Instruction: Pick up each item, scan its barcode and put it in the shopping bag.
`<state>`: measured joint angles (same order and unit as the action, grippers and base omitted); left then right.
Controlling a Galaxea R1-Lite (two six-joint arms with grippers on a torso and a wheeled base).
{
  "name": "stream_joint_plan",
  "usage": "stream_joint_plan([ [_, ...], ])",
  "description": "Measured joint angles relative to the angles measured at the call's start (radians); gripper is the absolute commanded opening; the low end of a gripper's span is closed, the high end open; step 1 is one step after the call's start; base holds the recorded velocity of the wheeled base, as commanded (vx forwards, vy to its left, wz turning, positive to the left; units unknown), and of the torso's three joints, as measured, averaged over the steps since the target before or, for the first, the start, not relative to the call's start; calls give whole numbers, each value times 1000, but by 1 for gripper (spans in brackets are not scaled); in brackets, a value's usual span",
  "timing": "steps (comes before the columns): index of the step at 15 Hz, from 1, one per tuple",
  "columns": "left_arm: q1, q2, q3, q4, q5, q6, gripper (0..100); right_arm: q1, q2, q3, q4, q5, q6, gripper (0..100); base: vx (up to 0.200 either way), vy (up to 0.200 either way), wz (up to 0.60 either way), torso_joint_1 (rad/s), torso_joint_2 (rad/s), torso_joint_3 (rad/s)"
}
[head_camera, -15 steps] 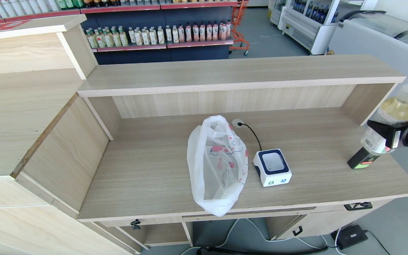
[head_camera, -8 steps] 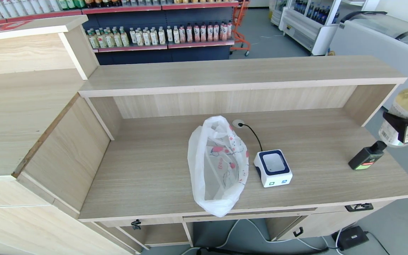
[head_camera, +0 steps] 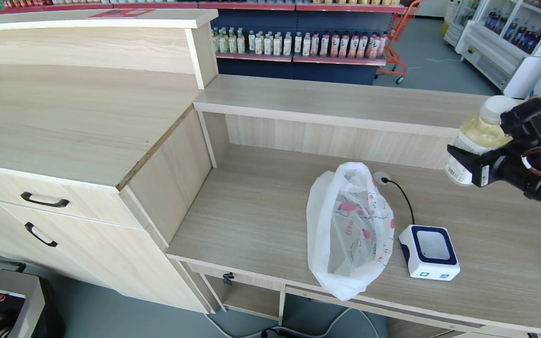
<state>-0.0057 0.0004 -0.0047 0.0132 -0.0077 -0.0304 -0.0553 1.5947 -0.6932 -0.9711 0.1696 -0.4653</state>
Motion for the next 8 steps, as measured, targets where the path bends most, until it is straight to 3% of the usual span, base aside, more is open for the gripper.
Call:
stream_joint_plan([
  [4,0,0,0,0,0,0,100,68,110,5,-5,-7,142,0,0,0,0,0,0,0],
  [8,0,0,0,0,0,0,100,137,245,-3,-114,-6,230,0,0,0,0,0,0,0],
])
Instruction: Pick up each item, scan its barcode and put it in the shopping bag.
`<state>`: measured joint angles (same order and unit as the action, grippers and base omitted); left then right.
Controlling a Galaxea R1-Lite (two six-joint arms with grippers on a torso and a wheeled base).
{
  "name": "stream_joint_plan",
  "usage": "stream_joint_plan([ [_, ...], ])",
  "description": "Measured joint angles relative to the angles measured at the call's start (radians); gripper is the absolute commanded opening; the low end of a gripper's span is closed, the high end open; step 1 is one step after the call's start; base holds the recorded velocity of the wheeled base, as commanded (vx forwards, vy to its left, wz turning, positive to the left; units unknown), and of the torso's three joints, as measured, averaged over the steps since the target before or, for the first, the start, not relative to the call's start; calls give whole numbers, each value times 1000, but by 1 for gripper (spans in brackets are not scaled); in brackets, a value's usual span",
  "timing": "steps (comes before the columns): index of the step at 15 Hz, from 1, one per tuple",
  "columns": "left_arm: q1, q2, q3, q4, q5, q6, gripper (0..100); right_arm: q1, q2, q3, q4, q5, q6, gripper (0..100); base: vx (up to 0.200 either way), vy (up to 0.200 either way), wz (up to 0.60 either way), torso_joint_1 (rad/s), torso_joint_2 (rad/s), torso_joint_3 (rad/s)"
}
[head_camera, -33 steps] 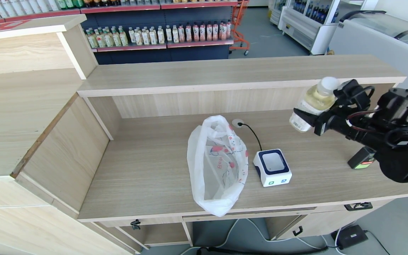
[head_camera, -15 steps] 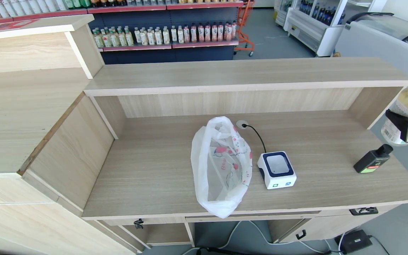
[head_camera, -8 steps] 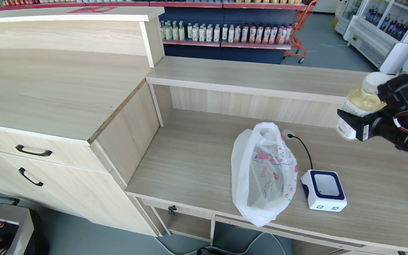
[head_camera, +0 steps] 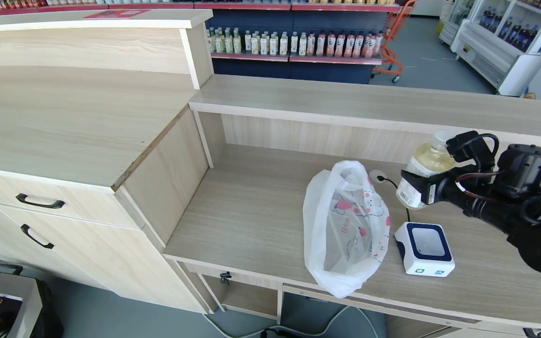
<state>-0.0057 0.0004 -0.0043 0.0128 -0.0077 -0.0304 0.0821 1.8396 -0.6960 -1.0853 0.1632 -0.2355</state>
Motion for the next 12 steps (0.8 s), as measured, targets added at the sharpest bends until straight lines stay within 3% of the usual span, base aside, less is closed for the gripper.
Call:
stream_joint_plan([
  [12,-1,0,0,0,0,0,100,84,359,-84,-269,6,12,0,0,0,0,0,0,0],
])
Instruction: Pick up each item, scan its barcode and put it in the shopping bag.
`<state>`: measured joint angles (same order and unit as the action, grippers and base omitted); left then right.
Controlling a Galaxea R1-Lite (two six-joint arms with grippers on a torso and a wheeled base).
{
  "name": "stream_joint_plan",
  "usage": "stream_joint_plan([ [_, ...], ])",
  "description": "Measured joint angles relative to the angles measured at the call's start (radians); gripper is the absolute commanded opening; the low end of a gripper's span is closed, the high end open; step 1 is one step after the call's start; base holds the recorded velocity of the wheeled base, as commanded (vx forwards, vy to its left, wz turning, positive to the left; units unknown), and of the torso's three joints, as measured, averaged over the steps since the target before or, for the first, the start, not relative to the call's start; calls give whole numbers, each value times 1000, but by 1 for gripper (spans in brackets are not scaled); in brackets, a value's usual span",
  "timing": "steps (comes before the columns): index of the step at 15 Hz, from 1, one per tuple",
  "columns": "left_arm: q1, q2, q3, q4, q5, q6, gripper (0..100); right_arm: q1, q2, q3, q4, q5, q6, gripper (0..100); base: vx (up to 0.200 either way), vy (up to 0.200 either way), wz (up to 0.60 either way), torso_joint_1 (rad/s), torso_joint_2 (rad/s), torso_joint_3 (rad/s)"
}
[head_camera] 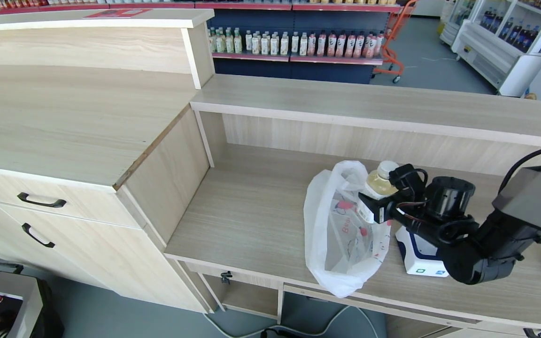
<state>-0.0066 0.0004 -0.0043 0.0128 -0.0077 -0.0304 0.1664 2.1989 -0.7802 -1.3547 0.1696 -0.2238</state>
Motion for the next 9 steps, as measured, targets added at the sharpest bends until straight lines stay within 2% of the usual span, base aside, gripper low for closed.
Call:
stream_joint_plan([
  [4,0,0,0,0,0,0,100,14,77,-43,-57,43,1,0,0,0,0,0,0,0],
  [9,0,0,0,0,0,0,100,18,137,-55,-85,46,-1,0,0,0,0,0,0,0],
])
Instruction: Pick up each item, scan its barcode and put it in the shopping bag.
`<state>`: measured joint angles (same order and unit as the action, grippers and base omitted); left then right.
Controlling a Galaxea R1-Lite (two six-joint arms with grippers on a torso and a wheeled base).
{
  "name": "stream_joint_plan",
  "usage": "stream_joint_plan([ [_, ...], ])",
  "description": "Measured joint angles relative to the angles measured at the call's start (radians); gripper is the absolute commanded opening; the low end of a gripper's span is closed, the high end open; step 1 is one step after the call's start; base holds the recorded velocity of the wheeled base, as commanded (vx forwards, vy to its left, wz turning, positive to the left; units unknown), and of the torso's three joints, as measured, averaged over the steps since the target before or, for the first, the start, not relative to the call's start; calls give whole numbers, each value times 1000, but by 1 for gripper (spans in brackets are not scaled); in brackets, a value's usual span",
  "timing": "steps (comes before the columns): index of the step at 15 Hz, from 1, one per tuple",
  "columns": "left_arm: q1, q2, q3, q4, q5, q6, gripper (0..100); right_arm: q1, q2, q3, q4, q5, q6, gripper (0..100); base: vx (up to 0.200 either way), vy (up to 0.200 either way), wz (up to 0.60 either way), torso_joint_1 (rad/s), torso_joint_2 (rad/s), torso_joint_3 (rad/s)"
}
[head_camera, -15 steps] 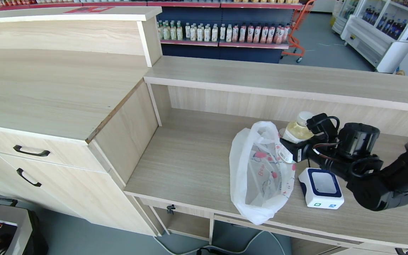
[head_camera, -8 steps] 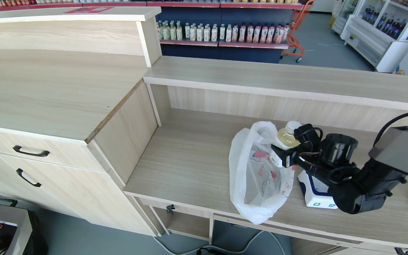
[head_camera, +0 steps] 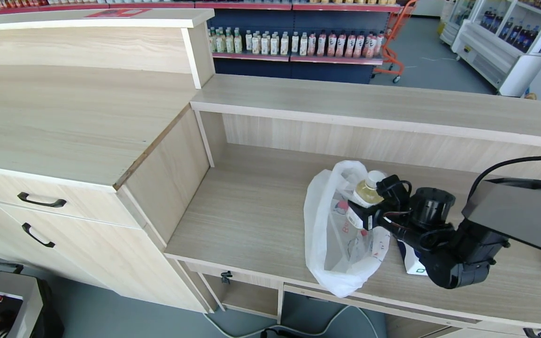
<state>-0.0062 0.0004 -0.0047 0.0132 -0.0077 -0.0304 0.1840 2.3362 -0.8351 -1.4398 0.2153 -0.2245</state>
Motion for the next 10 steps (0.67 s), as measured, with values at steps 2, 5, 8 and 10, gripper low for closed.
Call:
stream_joint_plan([
  [2,0,0,0,0,0,0,100,-2,21,-10,-7,0,0,0,0,0,0,0,0,0],
  [5,0,0,0,0,0,0,100,2,49,-34,-4,3,-2,0,0,0,0,0,0,0],
  [8,0,0,0,0,0,0,100,8,61,-37,-10,3,-4,100,0,0,0,0,0,0],
  [10,0,0,0,0,0,0,100,9,60,-34,-4,1,-6,100,0,0,0,0,0,0],
])
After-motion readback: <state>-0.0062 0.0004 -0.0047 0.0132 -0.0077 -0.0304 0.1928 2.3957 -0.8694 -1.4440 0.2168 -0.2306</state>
